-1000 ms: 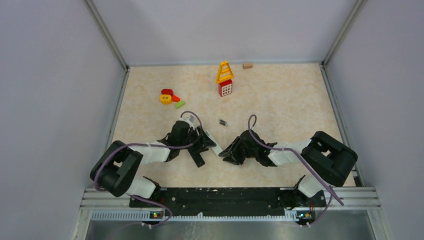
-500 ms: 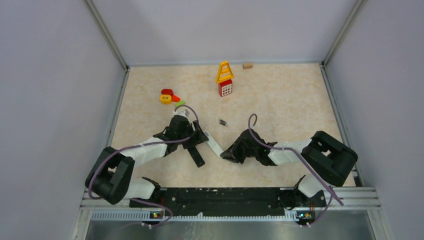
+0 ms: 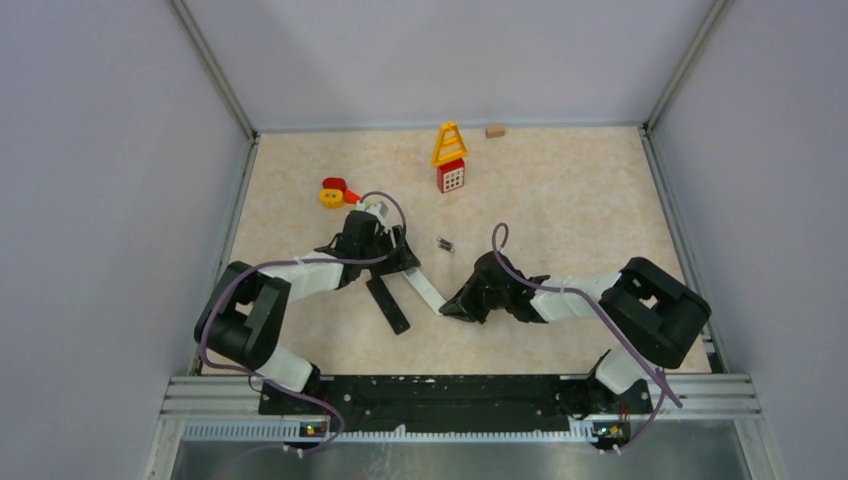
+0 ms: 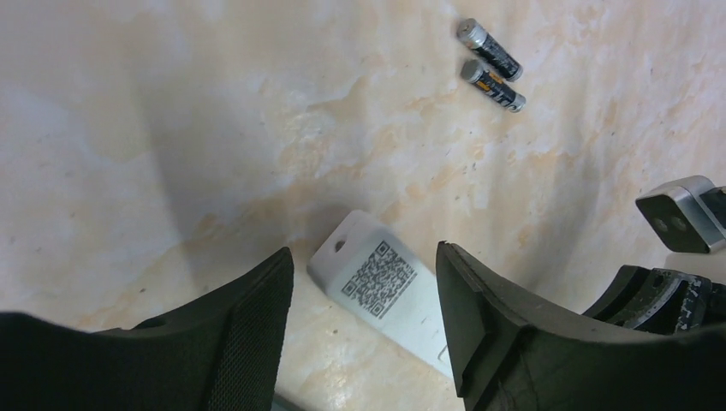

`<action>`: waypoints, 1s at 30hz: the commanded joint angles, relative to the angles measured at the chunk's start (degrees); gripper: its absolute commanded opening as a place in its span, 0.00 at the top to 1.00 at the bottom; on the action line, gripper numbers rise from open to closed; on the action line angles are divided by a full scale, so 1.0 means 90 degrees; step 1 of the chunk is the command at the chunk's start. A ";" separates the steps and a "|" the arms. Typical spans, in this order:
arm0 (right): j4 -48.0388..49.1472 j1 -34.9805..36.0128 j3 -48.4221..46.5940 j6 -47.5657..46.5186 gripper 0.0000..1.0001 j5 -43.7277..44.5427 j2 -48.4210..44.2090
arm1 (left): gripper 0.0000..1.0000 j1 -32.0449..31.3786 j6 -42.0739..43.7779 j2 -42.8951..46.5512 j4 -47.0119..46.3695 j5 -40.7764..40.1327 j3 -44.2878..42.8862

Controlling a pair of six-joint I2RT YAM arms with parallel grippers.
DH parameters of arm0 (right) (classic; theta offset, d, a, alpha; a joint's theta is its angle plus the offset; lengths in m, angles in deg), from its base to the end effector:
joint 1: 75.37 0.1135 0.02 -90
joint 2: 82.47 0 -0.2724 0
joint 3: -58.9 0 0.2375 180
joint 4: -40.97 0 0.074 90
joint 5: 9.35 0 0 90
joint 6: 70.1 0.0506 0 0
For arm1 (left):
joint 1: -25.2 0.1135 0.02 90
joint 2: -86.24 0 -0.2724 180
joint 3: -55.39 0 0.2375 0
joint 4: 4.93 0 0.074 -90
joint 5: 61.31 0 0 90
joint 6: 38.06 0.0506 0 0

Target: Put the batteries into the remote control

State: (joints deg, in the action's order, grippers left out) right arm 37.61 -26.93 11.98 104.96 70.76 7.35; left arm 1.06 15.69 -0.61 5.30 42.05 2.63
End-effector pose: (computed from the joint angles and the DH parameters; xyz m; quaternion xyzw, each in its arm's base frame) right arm 0.1784 0.2143 0.1347 0.2600 0.8879 0.3726 0.0730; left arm 0.2598 -0.1292 0.1663 -0.0517 0.9150 -0.2866 0.2793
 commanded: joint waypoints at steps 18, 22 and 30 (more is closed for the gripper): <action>-0.0488 -0.0393 -0.0601 -0.0278 0.86 0.0046 0.0846 | 0.64 0.0009 -0.0021 -0.0855 -0.1490 0.1078 0.1177; -0.0412 -0.0453 -0.0762 -0.0320 0.86 0.0012 0.1075 | 0.67 0.0007 -0.0117 -0.0957 -0.1626 0.0972 0.1325; -0.0088 -0.0585 -0.1095 -0.0375 0.86 0.0120 0.1392 | 0.74 -0.0032 -0.0270 -0.1181 -0.1957 0.0947 0.1670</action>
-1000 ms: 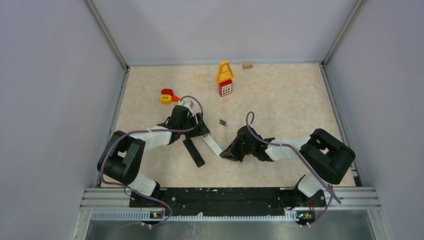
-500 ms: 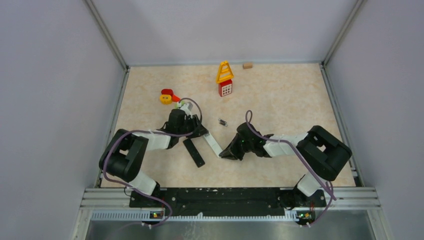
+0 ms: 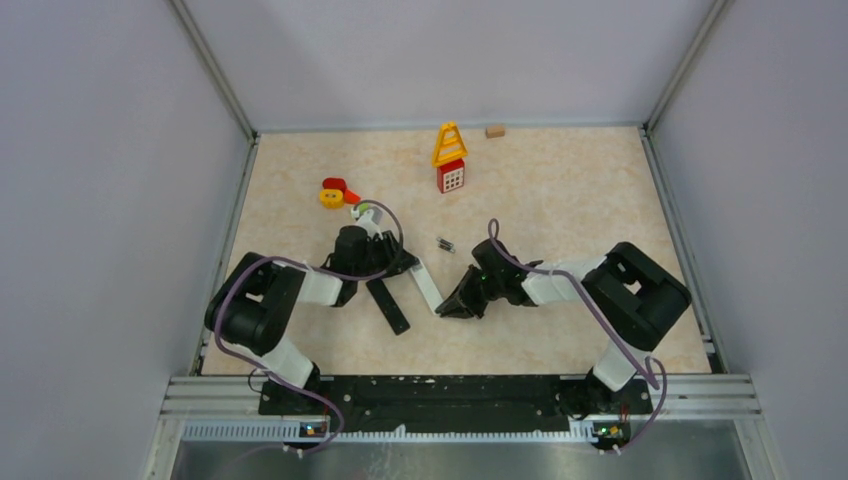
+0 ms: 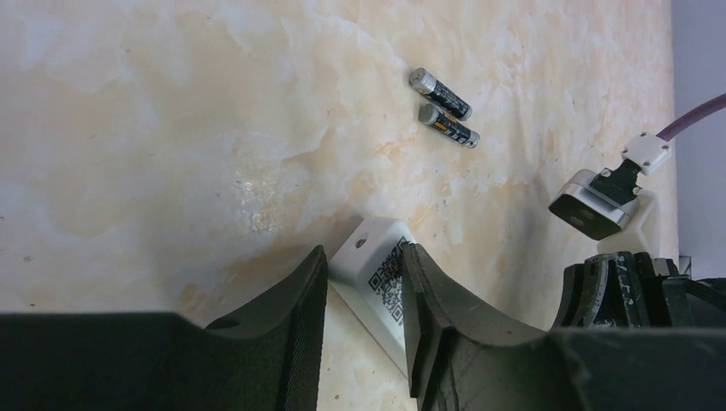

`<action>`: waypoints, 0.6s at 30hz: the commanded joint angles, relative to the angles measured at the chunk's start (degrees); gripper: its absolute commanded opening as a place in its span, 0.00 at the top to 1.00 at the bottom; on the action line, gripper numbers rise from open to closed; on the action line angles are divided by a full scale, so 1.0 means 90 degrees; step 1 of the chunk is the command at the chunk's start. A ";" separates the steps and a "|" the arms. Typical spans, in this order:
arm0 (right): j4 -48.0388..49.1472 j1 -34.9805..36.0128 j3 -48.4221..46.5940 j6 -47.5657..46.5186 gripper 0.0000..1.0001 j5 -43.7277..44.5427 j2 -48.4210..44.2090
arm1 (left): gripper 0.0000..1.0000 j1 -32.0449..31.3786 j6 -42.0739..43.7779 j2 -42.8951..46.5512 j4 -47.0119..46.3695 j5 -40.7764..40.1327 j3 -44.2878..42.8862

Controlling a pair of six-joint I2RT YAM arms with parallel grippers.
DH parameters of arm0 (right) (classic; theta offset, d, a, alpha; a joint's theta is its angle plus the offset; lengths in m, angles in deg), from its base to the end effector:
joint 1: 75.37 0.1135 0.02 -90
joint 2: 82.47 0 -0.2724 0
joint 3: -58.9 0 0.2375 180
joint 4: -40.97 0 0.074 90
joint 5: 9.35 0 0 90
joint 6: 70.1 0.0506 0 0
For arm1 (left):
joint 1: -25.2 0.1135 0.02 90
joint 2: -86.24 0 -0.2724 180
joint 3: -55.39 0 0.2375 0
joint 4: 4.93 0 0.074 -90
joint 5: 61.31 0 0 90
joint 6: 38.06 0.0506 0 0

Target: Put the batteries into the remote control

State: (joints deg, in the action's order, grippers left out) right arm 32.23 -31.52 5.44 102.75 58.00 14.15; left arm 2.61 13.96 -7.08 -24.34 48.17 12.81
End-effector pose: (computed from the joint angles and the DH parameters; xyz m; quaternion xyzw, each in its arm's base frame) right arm 0.2022 0.2213 0.1266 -0.2490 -0.8951 -0.3693 0.0224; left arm 0.2613 -0.1270 0.1383 -0.0329 0.8626 -0.3709 0.3426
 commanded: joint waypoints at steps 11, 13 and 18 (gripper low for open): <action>-0.0149 -0.0136 -0.0149 -0.1225 0.64 0.1758 -0.0412 | 0.59 0.0012 0.0188 0.0641 0.3093 -0.0158 -0.0940; -0.0514 -0.0132 -0.0199 -0.1652 0.59 0.1741 -0.0698 | 0.55 0.0179 0.0370 0.0616 0.3435 -0.0110 -0.1438; -0.1317 -0.0129 -0.0410 -0.2835 0.47 0.1707 -0.1571 | 0.50 0.0536 0.0683 0.0528 0.4101 -0.0056 -0.2343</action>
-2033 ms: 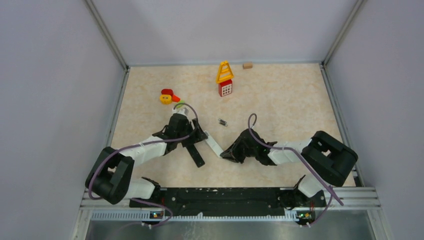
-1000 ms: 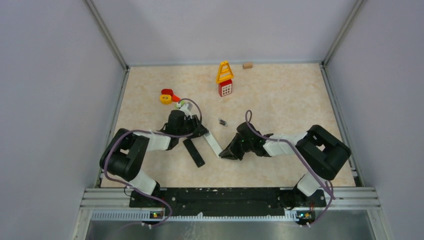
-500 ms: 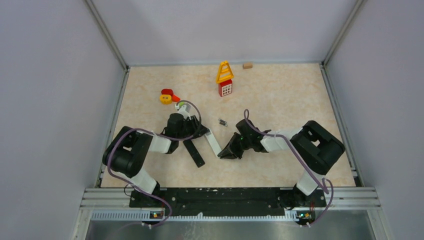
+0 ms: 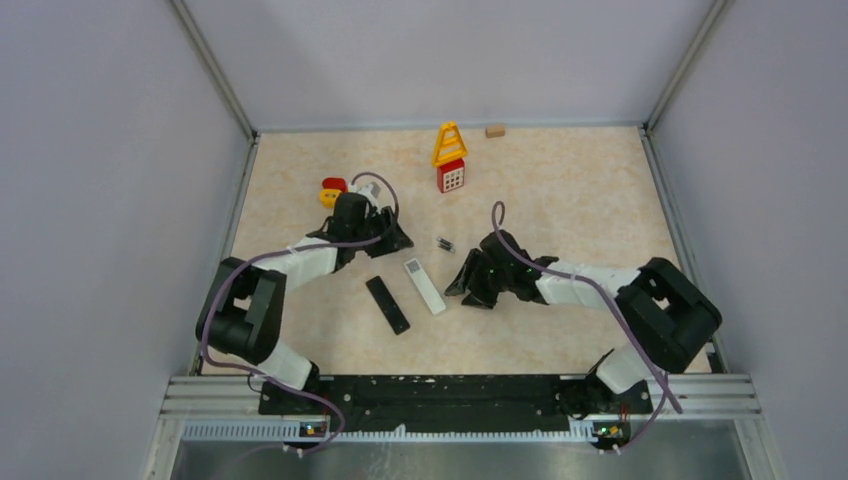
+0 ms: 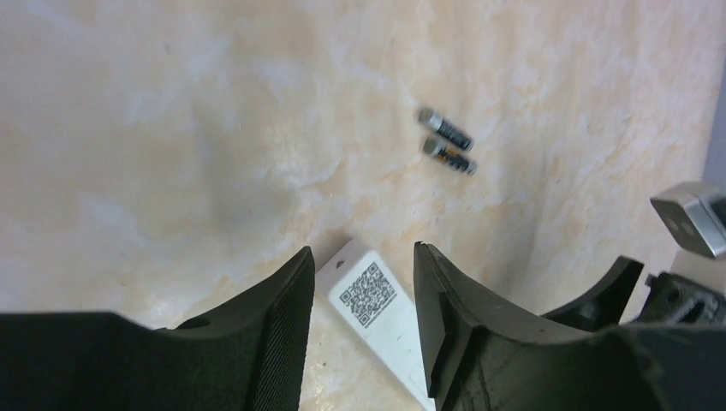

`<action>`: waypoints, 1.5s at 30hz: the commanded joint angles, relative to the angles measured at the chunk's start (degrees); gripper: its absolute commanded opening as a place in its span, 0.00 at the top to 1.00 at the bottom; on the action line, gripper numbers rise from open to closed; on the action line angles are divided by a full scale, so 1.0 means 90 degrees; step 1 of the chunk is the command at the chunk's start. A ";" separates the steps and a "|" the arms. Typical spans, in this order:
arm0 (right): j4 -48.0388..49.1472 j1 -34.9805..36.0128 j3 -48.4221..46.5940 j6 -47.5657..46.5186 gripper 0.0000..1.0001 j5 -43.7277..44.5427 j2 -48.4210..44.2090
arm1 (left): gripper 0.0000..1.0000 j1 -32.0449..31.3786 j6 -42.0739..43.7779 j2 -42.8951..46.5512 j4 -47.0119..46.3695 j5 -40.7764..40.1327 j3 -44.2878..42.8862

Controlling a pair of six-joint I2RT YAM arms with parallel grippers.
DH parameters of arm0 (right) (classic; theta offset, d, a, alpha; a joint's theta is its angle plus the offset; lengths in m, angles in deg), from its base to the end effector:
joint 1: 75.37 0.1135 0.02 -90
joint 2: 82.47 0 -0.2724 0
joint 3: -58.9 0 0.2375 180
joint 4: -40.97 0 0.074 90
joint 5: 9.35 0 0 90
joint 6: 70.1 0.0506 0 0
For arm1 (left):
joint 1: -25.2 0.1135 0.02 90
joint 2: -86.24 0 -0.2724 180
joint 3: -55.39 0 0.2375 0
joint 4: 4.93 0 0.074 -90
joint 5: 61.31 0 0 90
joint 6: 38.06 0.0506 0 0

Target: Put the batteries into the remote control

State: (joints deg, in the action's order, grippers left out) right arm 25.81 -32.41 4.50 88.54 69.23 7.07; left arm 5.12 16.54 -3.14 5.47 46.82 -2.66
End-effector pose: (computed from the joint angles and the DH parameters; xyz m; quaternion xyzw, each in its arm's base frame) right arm 0.2061 0.2056 0.1541 0.1750 0.9200 0.3320 0.1125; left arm 0.2867 -0.1216 0.1811 -0.0563 0.9017 -0.3152 0.2904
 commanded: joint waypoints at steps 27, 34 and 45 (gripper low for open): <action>-0.2647 0.1736 -0.3356 -0.5073 0.55 0.3222 0.1973 | 0.01 0.0658 -0.0728 0.3519 0.3299 -0.2876 0.1187; -0.2841 0.1328 -0.2553 -0.4372 0.66 0.3919 0.0721 | 0.01 0.0658 -0.0527 0.3712 0.3038 -0.3062 0.1268; -0.2518 -0.1518 -0.0743 -0.3928 0.66 0.3351 -0.0763 | 0.09 0.0418 -0.0580 0.3256 0.3159 -0.2047 0.1264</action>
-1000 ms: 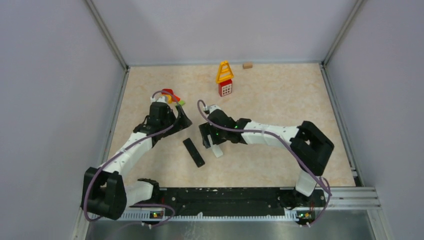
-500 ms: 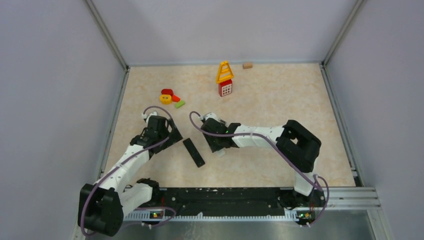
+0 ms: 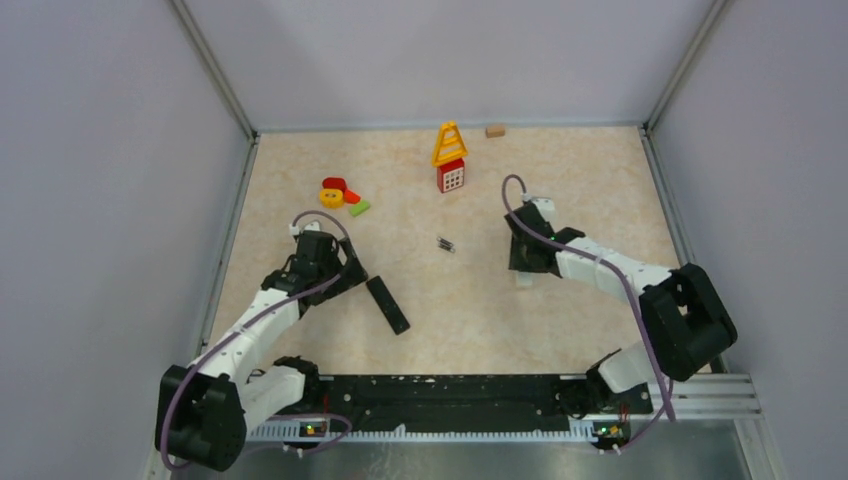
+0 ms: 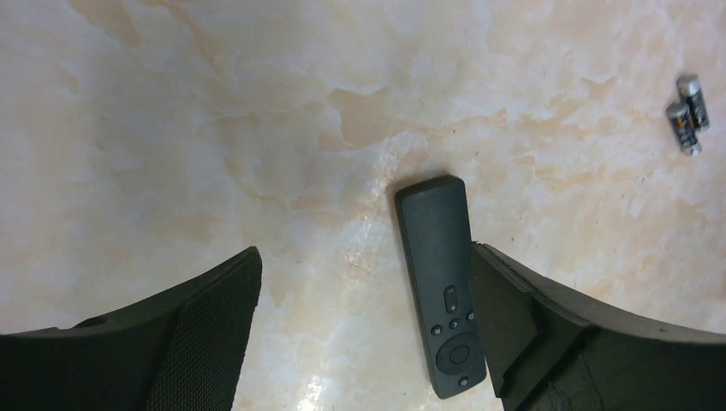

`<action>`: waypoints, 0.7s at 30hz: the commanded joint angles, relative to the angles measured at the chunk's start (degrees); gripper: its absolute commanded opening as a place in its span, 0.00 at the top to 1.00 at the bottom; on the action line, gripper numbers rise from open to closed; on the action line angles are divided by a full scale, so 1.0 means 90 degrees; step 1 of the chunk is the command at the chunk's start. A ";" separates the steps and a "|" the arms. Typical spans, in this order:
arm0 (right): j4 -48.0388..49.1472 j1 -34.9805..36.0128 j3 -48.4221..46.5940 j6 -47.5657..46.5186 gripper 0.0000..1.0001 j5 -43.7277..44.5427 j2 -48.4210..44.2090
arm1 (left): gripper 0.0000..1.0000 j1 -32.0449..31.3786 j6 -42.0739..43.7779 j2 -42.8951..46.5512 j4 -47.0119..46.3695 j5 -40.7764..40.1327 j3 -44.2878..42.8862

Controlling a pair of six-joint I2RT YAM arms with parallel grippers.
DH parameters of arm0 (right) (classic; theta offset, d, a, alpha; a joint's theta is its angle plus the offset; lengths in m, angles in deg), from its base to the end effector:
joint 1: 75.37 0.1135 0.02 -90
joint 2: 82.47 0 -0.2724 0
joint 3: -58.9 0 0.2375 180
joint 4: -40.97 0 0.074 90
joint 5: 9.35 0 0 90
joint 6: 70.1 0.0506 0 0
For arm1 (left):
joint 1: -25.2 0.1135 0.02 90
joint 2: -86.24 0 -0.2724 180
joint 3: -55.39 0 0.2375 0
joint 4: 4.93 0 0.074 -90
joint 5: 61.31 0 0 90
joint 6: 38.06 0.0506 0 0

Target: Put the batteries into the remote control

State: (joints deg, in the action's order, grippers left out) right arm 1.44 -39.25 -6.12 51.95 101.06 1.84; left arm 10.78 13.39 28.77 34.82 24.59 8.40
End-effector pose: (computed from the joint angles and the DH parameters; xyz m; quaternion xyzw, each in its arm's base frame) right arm 0.2366 0.1508 0.2022 0.0139 0.9491 0.0069 0.3147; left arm 0.1817 -0.0430 0.2043 -0.2083 0.9165 -0.1215 0.3192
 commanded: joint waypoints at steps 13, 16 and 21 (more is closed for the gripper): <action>0.0404 -0.1657 0.0709 0.0089 0.40 -0.0401 0.0135 | 0.15 -0.1943 -0.2229 -0.1443 -0.0073 -0.0645 -0.0308; 0.0341 -0.1655 0.0685 0.0141 0.26 -0.0384 -0.0001 | 0.16 -0.2238 -0.2368 -0.1960 0.0228 -0.1075 -0.0695; 0.0137 -0.1654 0.0468 0.0084 0.21 -0.0490 -0.0303 | 0.23 -0.2476 -0.2408 -0.2536 0.0276 -0.1238 -0.1019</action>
State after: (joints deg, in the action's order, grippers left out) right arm 3.80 -53.70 0.37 52.59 97.01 2.54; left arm -10.24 -5.78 8.84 35.87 17.13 1.78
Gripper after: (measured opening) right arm 0.785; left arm 0.803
